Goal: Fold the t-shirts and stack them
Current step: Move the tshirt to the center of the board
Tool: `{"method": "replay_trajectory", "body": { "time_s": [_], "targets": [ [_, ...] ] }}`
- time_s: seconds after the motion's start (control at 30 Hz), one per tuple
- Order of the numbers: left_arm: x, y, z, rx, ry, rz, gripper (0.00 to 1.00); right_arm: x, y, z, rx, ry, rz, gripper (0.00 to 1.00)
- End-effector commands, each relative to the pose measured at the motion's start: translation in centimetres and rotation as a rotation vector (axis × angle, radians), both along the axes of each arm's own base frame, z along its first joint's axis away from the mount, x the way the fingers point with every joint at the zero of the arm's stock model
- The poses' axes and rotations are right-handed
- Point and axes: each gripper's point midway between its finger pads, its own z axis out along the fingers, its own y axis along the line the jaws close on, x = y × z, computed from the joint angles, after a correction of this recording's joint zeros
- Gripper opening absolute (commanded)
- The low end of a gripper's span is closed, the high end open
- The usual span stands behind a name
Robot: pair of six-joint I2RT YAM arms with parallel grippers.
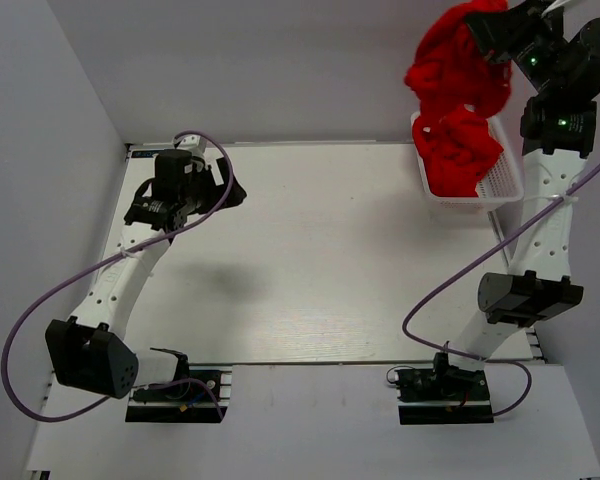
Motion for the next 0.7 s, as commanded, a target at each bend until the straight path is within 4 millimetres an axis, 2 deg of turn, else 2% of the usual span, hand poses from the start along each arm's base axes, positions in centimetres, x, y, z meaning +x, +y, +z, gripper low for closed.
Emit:
{"method": "replay_trajectory", "body": {
  "time_s": [0.0,0.07,0.1,0.17,0.2,0.23,0.27,0.3,0.33,0.37,0.4,0.43,0.47,0.5,0.53,0.57,0.6,0.63,0.67],
  "targets": [
    [-1.0,-0.4,4.4,-0.044,-0.085,-0.030,1.00,-7.0,7.8,4.8,0.020,-0.148,0.463,0.00],
    [-1.1,-0.1,4.9,-0.042,-0.102,-0.021,1.00,-8.8,10.2,5.0,-0.002,-0.177,0.576,0.00],
    [-1.4,0.2,5.2,-0.036,-0.109,-0.008,1.00,-9.0,10.7,4.9,0.000,-0.174,0.590,0.00],
    [-1.6,0.5,6.1,-0.033,-0.127,0.006,1.00,-8.8,11.6,3.9,-0.012,-0.145,0.603,0.00],
    [-1.9,0.7,6.6,-0.030,-0.134,0.014,1.00,-9.0,13.7,2.7,-0.002,-0.108,0.654,0.00],
    [-1.9,1.0,6.4,-0.022,-0.127,0.024,1.00,-8.6,14.2,1.4,-0.042,-0.106,0.654,0.00],
    [-2.1,1.2,6.3,-0.013,-0.113,0.035,1.00,-8.1,16.0,-1.8,-0.049,-0.004,0.691,0.00],
    [-2.5,1.3,6.4,-0.012,-0.110,0.035,1.00,-7.9,16.6,-3.2,-0.083,0.002,0.686,0.00],
    [-2.4,1.5,6.3,-0.006,-0.112,0.046,1.00,-7.0,17.2,-7.6,-0.077,0.133,0.693,0.00],
    [-2.5,1.8,6.0,0.003,-0.100,0.056,1.00,-6.4,18.7,-12.4,-0.066,0.270,0.672,0.00],
    [-2.7,1.9,6.0,-0.004,-0.098,0.071,1.00,-6.3,19.0,-15.1,-0.072,0.340,0.656,0.00],
    [-2.8,2.1,5.2,0.007,-0.082,0.082,1.00,-6.1,19.3,-23.3,-0.099,0.501,0.645,0.00],
    [-2.9,2.1,4.4,0.003,-0.061,0.087,1.00,-5.4,18.8,-25.7,-0.104,0.552,0.543,0.08],
    [-3.0,2.4,4.1,0.013,-0.050,0.098,1.00,-5.3,18.7,-27.9,-0.118,0.579,0.521,0.38],
    [-3.2,2.7,3.4,0.027,-0.031,0.111,1.00,-5.9,18.0,-34.0,-0.134,0.713,0.457,0.55],
    [-3.3,2.7,2.3,0.040,0.014,0.111,1.00,-6.3,17.9,-35.0,-0.144,0.728,0.435,0.67],
    [-3.3,2.9,1.6,0.053,0.038,0.119,1.00,-6.3,17.5,-36.1,-0.157,0.751,0.403,0.90],
    [-3.2,3.1,0.5,0.070,0.076,0.126,1.00,-6.7,16.9,-37.8,-0.173,0.786,0.376,0.90],
    [-3.6,3.2,-0.9,0.084,0.125,0.124,1.00,-7.2,16.5,-37.8,-0.186,0.795,0.359,0.90]
  ]
}}
